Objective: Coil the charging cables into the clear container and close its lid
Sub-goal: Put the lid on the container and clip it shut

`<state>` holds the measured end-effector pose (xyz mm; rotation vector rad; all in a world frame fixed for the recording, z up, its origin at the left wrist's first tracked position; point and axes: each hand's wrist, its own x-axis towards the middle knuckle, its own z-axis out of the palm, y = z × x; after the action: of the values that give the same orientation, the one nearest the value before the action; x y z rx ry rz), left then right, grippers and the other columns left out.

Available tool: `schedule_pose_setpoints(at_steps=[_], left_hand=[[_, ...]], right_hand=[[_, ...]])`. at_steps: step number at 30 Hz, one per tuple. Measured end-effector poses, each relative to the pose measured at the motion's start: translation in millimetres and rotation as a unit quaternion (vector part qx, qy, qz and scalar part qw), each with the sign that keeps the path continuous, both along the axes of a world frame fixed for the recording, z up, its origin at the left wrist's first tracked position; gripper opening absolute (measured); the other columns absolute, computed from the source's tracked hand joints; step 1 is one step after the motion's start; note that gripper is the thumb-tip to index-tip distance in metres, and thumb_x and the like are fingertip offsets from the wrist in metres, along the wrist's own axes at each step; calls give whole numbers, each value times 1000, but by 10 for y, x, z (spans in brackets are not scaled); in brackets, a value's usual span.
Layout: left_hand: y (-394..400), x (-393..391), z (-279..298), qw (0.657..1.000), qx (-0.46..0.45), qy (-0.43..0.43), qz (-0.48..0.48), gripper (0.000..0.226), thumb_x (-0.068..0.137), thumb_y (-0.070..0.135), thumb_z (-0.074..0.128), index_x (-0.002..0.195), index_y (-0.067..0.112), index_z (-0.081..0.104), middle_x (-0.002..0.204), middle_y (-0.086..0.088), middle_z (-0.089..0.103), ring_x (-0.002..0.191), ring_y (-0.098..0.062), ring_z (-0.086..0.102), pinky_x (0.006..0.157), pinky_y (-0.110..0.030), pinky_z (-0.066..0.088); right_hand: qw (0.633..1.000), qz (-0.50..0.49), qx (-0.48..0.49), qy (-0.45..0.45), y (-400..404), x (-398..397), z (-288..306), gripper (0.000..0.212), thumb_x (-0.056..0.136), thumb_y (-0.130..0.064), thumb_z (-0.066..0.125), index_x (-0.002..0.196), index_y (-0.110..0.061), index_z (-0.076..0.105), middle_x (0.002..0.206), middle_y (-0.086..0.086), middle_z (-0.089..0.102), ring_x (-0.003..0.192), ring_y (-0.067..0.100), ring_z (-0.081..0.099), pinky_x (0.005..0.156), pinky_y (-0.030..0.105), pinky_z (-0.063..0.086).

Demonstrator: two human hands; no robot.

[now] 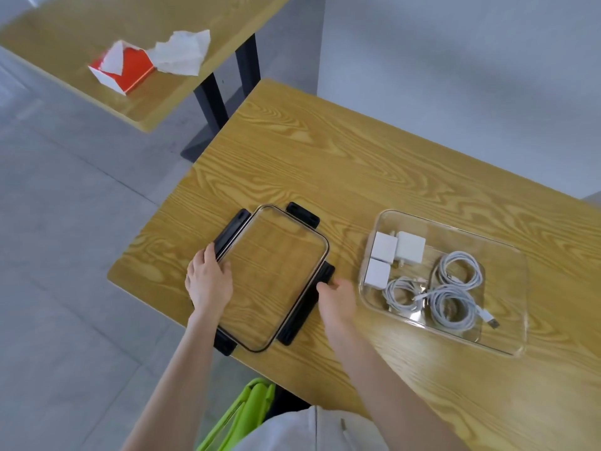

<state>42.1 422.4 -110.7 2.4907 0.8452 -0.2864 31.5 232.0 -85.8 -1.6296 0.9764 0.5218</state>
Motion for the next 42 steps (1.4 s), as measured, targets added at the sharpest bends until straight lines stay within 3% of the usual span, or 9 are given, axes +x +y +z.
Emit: schedule_pose_setpoints(at_steps=[3, 7, 11, 14, 20, 25, 31, 37, 42], left_hand=[[0, 39, 9, 1000, 7, 2, 19, 51, 97, 23, 41, 145, 15, 25, 147, -13, 32, 135, -32, 27, 108, -49, 22], [-7, 78, -11, 999, 24, 3, 30, 50, 97, 21, 42, 144, 14, 28, 145, -14, 34, 133, -33, 29, 106, -50, 23], [41, 112, -68, 998, 21, -12, 56, 41, 97, 21, 41, 136, 10, 41, 134, -17, 44, 125, -35, 38, 104, -49, 26], [65, 128, -111, 997, 13, -39, 66, 31, 96, 20, 41, 120, 5, 53, 117, -19, 53, 111, -36, 47, 97, -49, 34], [3, 134, 46, 989, -26, -94, 112, 27, 98, 17, 39, 109, -1, 55, 99, -22, 62, 89, -37, 56, 68, -39, 42], [-179, 341, 423, 977, -61, -185, 84, 25, 97, 17, 40, 96, -2, 56, 88, -17, 60, 82, -33, 53, 69, -39, 39], [-675, 603, 734, 970, -120, -207, 44, 31, 97, 25, 40, 90, 1, 58, 83, -12, 58, 76, -27, 51, 65, -34, 37], [-1443, 658, 842, 959, -205, -197, 6, 36, 98, 28, 38, 94, 0, 60, 81, -12, 62, 66, -24, 52, 51, -31, 35], [-2051, 609, 967, 946, -278, -162, -42, 35, 97, 26, 40, 102, -2, 60, 74, -8, 56, 65, -22, 49, 52, -32, 34]], right_hand=[[1000, -4, -6, 17, -7, 18, -69, 48, 89, -13, 60, 133, -6, 43, 114, 9, 58, 107, 26, 59, 97, 39, 48], [998, 47, 2, 41, -22, 42, -101, 24, 86, -16, 64, 104, -1, 63, 95, 13, 69, 89, 29, 67, 83, 43, 56], [991, 126, -42, 9, 9, -11, -90, 14, 89, -13, 56, 89, -3, 64, 86, 13, 69, 80, 30, 68, 75, 46, 57], [986, 156, -59, -17, 11, -2, -67, 17, 92, -9, 45, 77, -9, 54, 78, 6, 59, 73, 23, 61, 70, 40, 55], [991, 78, 24, -107, -5, 81, 251, 22, 96, -14, 38, 74, -17, 42, 67, -2, 43, 55, 10, 38, 49, 21, 29], [975, 0, 93, -203, -167, 224, 731, 19, 93, -23, 47, 83, -10, 58, 75, 15, 65, 66, 25, 59, 66, 46, 52], [945, -101, 188, -247, -759, 225, 1133, 13, 88, -13, 61, 85, -2, 67, 72, 11, 66, 61, 21, 61, 54, 26, 52], [925, -166, 172, -295, -1411, 75, 1358, 9, 86, -4, 63, 89, -9, 70, 91, 12, 74, 88, 24, 70, 81, 33, 56], [921, -179, 128, -320, -1937, -136, 1590, 8, 85, -7, 65, 86, -12, 72, 89, 11, 75, 88, 26, 67, 82, 39, 51]])
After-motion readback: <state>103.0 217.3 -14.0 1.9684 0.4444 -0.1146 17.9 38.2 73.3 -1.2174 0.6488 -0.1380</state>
